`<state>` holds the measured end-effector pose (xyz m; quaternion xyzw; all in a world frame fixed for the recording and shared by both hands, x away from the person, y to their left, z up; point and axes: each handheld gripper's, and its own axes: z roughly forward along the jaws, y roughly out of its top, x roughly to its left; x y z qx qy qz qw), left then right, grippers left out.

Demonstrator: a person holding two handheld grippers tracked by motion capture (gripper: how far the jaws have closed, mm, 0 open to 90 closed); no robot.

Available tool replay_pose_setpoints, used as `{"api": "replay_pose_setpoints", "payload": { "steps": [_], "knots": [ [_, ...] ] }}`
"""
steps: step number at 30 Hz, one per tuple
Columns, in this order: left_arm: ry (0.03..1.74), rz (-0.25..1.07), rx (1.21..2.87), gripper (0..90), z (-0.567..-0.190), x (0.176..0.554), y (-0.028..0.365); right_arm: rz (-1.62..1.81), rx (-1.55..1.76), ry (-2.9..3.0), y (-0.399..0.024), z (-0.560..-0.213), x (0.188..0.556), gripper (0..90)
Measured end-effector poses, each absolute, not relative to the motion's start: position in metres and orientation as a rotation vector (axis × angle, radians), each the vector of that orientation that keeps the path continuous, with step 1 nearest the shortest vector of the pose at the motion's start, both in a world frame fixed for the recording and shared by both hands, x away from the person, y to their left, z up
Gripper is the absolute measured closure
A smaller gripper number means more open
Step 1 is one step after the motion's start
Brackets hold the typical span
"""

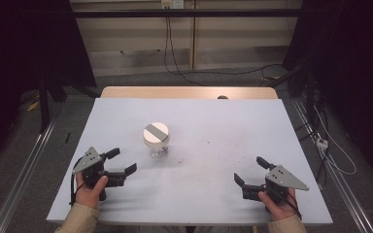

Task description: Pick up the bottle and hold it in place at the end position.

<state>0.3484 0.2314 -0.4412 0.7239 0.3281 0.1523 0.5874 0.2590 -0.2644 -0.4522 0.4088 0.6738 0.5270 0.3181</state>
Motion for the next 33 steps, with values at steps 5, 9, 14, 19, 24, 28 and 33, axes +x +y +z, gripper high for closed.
{"api": "replay_pose_setpoints", "payload": {
  "steps": [5, 9, 14, 19, 24, 28, 33],
  "knots": [
    [0.773, 0.359, 1.677, 5.1, -0.441, 0.350, 0.229, 1.386, 1.078, 1.771, -0.264, -0.452, 0.259, 2.6],
    [0.774, 0.375, 1.681, 5.1, -0.440, 0.353, 0.226, 1.389, 1.075, 1.771, -0.264, -0.452, 0.259, 2.6],
    [0.795, 0.385, 1.669, 4.4, -0.439, 0.358, 0.219, 1.384, 1.078, 1.767, -0.264, -0.452, 0.259, 2.6],
    [0.816, 0.399, 1.708, 4.3, -0.440, 0.364, 0.208, 1.382, 1.075, 1.771, -0.264, -0.453, 0.259, 2.6],
    [0.838, 0.407, 1.727, 4.3, -0.441, 0.368, 0.197, 1.378, 1.078, 1.765, -0.264, -0.453, 0.260, 2.6],
    [0.831, 0.403, 1.733, 4.3, -0.441, 0.369, 0.192, 1.377, 1.078, 1.766, -0.264, -0.452, 0.259, 2.6],
    [0.822, 0.408, 1.746, 4.3, -0.441, 0.371, 0.187, 1.376, 1.079, 1.766, -0.264, -0.453, 0.260, 2.6]
  ]
}}
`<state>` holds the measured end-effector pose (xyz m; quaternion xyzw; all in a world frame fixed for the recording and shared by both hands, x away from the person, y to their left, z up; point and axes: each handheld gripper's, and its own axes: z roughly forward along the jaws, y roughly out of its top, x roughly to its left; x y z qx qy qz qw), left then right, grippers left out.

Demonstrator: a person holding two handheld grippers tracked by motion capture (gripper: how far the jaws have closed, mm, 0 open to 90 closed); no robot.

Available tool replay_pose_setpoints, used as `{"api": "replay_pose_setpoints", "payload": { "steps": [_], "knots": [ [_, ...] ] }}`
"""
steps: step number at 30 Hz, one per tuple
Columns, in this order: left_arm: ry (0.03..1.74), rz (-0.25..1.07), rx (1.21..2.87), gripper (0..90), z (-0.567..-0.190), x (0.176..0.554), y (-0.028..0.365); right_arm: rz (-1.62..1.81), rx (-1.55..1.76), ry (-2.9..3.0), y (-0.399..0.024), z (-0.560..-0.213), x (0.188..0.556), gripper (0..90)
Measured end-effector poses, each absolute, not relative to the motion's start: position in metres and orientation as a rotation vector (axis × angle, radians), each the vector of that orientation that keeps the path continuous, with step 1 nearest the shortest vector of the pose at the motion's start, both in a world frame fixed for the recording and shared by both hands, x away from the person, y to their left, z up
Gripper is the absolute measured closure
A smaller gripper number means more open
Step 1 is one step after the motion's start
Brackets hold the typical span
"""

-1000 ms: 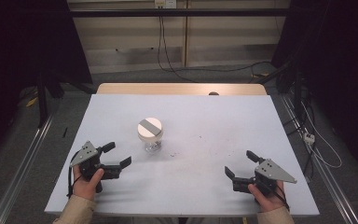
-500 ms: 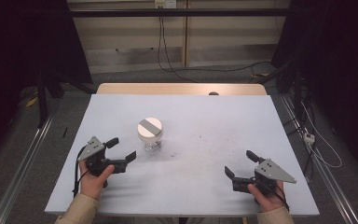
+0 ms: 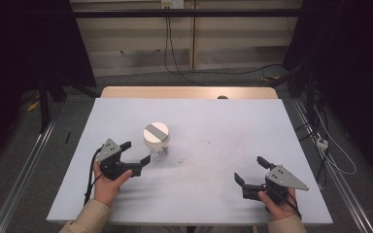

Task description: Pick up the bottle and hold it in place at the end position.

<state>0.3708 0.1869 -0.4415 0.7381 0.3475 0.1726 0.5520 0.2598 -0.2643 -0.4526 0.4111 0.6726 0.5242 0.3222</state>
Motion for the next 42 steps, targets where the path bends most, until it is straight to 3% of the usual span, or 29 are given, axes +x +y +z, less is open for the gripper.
{"api": "replay_pose_setpoints", "payload": {
  "steps": [42],
  "knots": [
    [0.833, 0.422, 1.793, 4.3, -0.448, 0.388, 0.154, 1.380, 1.080, 1.765, -0.265, -0.453, 0.259, 2.7]
  ]
}}
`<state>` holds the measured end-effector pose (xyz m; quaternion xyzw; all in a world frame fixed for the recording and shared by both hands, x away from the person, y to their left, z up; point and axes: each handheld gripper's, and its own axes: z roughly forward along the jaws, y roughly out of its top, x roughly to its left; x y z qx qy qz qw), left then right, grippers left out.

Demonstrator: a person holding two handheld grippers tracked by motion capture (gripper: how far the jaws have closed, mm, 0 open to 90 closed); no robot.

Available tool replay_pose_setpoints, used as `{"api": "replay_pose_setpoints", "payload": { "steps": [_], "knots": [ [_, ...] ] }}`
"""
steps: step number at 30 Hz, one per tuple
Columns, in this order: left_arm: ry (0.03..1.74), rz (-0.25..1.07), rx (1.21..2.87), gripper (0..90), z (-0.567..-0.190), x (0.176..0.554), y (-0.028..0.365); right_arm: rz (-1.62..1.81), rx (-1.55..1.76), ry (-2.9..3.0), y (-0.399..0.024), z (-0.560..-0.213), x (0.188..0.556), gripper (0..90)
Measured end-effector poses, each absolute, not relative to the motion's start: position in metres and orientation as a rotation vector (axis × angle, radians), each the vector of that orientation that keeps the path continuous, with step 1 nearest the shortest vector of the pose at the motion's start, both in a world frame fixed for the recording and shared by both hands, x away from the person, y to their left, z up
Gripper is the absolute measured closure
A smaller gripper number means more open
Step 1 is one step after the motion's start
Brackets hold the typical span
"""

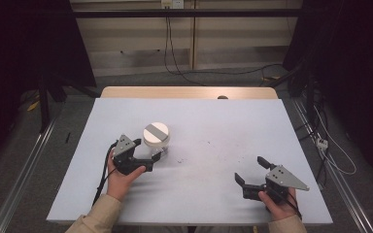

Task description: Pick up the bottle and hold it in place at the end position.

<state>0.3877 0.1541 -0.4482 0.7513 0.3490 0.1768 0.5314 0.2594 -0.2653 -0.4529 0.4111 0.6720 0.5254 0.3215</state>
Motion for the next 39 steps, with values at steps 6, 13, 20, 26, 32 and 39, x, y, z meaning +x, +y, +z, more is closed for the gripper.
{"api": "replay_pose_setpoints", "payload": {
  "steps": [6, 13, 20, 26, 32, 39],
  "knots": [
    [0.851, 0.446, 1.789, 4.3, -0.448, 0.392, 0.147, 1.381, 1.079, 1.766, -0.266, -0.453, 0.259, 2.7],
    [0.867, 0.446, 1.780, 5.0, -0.449, 0.398, 0.139, 1.382, 1.076, 1.765, -0.266, -0.453, 0.259, 2.7],
    [0.884, 0.458, 1.774, 6.3, -0.450, 0.401, 0.128, 1.384, 1.075, 1.765, -0.266, -0.452, 0.259, 2.8],
    [0.892, 0.490, 1.769, 8.8, -0.451, 0.405, 0.127, 1.385, 1.075, 1.766, -0.266, -0.452, 0.259, 2.8],
    [0.869, 0.507, 1.765, 12.6, -0.451, 0.405, 0.122, 1.386, 1.073, 1.767, -0.266, -0.452, 0.259, 2.8],
    [0.883, 0.523, 1.738, 13.9, -0.452, 0.409, 0.118, 1.387, 1.075, 1.765, -0.266, -0.452, 0.259, 2.9]
  ]
}}
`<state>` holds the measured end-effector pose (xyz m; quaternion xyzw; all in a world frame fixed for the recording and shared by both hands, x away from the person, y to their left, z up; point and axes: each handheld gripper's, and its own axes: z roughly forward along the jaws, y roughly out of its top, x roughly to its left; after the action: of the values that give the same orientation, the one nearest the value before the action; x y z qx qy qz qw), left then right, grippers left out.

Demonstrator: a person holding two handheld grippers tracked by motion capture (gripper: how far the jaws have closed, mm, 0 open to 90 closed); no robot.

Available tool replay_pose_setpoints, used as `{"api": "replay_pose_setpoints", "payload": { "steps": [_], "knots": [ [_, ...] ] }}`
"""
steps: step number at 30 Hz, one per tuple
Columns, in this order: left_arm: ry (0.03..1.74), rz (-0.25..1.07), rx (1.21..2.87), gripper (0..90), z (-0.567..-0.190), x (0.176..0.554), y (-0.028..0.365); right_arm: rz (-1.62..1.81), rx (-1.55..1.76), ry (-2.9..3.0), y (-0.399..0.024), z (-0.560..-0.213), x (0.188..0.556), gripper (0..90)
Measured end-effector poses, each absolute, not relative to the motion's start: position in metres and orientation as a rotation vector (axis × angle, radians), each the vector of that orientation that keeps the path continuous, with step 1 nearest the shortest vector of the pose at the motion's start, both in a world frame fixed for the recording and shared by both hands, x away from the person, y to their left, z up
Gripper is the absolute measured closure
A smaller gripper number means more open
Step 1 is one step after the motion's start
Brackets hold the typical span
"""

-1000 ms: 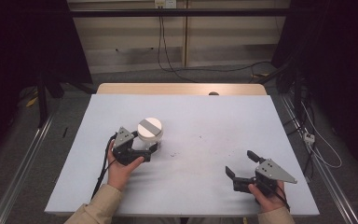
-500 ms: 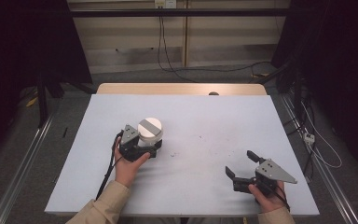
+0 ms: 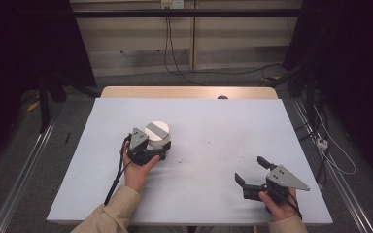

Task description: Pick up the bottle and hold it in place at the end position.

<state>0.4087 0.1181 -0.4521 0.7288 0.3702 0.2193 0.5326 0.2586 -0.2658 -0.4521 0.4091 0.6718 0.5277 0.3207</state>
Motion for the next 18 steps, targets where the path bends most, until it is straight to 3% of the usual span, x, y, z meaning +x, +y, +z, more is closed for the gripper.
{"api": "replay_pose_setpoints", "payload": {
  "steps": [4, 18],
  "knots": [
    [0.871, 0.534, 1.749, 17.9, -0.4523, 0.4099, 0.1204, 1.389, 1.072, 1.765, -0.2661, -0.4519, 0.2583, 2.9],
    [0.830, 0.580, 1.752, 18.5, -0.4506, 0.4086, 0.1212, 1.391, 1.066, 1.764, -0.2665, -0.4513, 0.2579, 2.9]
  ]
}}
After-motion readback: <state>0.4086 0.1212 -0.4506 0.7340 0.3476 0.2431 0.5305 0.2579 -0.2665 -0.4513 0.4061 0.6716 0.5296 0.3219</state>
